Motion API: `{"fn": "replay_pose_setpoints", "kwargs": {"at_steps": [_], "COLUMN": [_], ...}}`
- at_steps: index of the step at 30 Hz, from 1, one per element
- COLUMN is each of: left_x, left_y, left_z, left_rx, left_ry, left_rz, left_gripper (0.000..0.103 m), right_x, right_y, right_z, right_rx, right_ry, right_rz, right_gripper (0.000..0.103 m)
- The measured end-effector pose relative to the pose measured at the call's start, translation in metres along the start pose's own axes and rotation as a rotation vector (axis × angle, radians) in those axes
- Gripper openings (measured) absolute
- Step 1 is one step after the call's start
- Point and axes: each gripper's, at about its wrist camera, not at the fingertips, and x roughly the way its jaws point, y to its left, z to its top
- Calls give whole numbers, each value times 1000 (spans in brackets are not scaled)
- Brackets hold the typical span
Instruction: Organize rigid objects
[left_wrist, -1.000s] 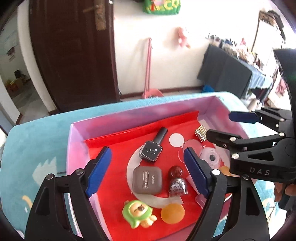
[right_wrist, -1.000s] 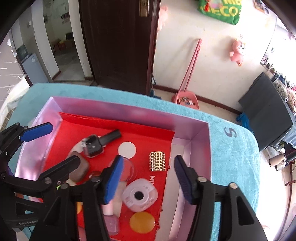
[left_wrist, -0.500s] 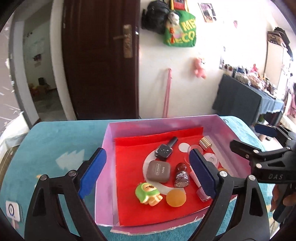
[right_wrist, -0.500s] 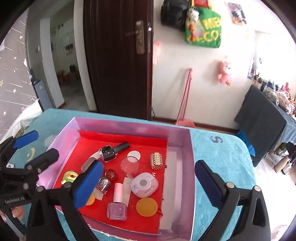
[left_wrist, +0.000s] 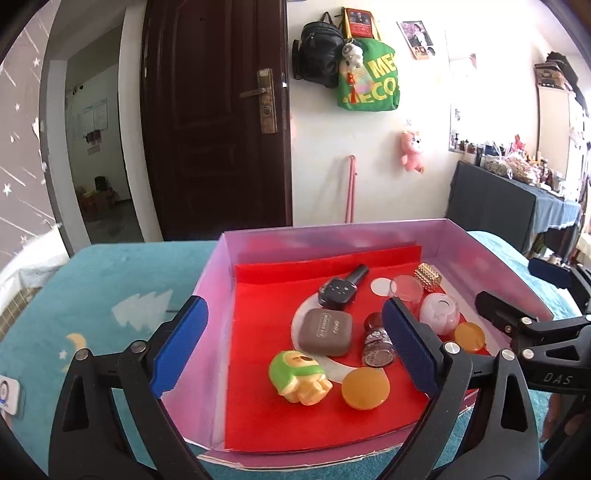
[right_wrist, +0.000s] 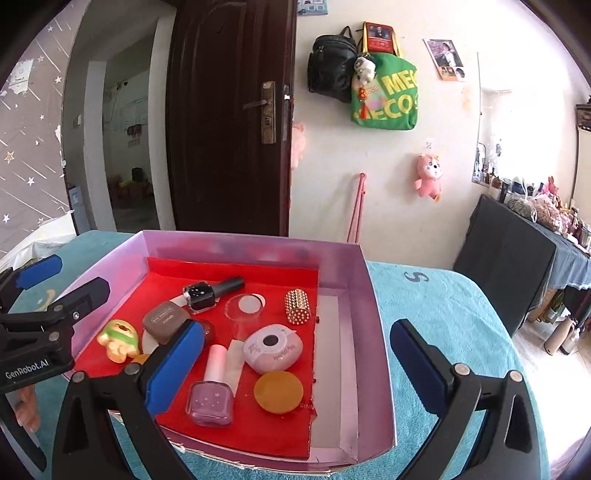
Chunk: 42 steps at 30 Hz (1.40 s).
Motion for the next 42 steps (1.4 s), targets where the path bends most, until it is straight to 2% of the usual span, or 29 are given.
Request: {"fn": "replay_pose_setpoints", "kwargs": {"at_steps": [3, 7, 25, 42], "left_x": [5, 12, 23, 26], "left_y": [-2, -9, 0, 2], "left_z": [-7, -14, -19, -18], "left_rx": [-1, 41, -9, -18], "left_ry": [15, 41, 120, 131], "left_rz": [-18, 7, -22, -20], "left_gripper": [96, 96, 96, 96], "right_x": [6, 15, 22, 23], "right_y": [2, 5, 5, 8], "right_z": [-4, -10, -15, -15], "right_rx": [2, -8, 0, -10], "right_ry": [2, 27, 58, 62], "right_rz": [10, 10, 12, 3], "right_gripper": [103, 103, 103, 103]}}
